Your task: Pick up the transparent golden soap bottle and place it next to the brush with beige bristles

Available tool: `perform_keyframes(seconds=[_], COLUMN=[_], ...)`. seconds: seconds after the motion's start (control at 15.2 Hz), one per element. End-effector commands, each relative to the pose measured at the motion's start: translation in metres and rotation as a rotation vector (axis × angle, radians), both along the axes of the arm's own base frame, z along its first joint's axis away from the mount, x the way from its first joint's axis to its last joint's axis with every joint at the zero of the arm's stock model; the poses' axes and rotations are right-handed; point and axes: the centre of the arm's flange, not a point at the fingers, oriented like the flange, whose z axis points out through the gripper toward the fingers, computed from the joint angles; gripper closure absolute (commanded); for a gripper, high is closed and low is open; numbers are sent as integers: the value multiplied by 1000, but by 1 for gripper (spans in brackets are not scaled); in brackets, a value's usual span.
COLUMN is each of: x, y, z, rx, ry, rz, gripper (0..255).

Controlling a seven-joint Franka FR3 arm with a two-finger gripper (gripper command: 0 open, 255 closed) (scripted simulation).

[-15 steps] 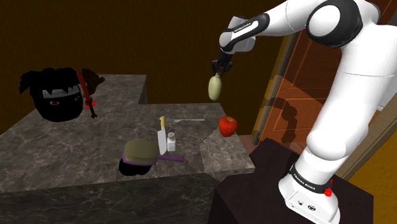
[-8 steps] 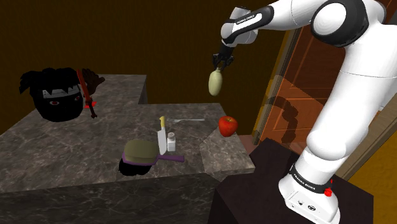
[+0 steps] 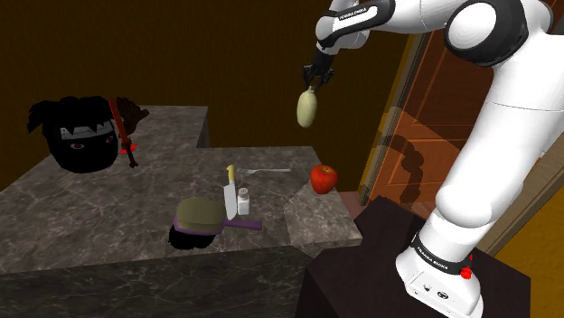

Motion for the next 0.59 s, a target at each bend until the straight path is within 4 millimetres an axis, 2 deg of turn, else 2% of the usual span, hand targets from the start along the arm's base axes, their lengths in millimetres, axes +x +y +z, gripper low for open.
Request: perform_keyframes(seconds=[0.0,0.53], x=[-1,-1], y=[-1,-1], z=[10,52], rx=[0,0], ry=[0,0], rz=[0,0], gripper=[255,255])
